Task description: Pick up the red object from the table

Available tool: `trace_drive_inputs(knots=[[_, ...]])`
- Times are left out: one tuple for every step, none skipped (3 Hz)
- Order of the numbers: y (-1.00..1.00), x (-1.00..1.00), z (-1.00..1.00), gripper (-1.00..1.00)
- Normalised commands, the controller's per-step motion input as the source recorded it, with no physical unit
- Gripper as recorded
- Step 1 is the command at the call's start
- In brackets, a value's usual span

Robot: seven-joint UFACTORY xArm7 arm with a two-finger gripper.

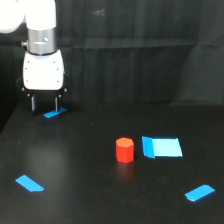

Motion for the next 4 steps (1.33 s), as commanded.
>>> trace_drive_inputs(knots=[[0.26,-0.03,-0.14,0.96],[-0.58,0.65,0.27,0.93],[-0.73,0.78,0.51,1.00],[-0.87,0.95,0.31,1.00]])
